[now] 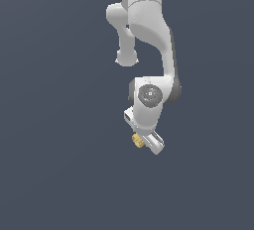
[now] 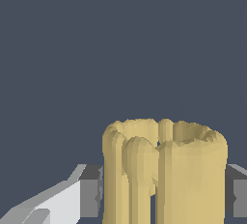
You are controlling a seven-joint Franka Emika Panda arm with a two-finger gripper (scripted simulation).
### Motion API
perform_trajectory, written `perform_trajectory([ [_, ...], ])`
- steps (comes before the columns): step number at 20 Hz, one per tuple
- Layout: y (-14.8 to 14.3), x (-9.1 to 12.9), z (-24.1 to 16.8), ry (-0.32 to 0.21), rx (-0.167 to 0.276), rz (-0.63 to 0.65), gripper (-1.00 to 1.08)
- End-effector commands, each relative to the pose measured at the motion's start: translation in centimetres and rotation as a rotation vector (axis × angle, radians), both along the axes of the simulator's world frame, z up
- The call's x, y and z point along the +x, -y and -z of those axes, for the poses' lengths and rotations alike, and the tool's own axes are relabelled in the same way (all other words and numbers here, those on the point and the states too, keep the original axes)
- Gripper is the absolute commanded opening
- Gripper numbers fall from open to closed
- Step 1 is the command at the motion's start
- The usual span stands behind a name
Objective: Pick up the object and move it to a goal position.
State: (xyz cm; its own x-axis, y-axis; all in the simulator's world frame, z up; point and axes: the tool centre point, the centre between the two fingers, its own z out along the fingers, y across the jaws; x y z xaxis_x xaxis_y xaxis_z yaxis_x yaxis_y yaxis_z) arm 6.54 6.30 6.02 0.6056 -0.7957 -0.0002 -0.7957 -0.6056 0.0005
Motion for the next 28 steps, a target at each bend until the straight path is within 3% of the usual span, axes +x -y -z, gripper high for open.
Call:
perform_trajectory([
  [1, 0.6, -1.3, -0.4, 0.0, 0.001, 0.0, -1.0],
  [19, 5.1, -11.3, -4.0, 0.0, 0.001, 0.0, -1.0],
  [28, 6.5, -14.3, -5.2, 0.0, 0.001, 0.0, -1.0],
])
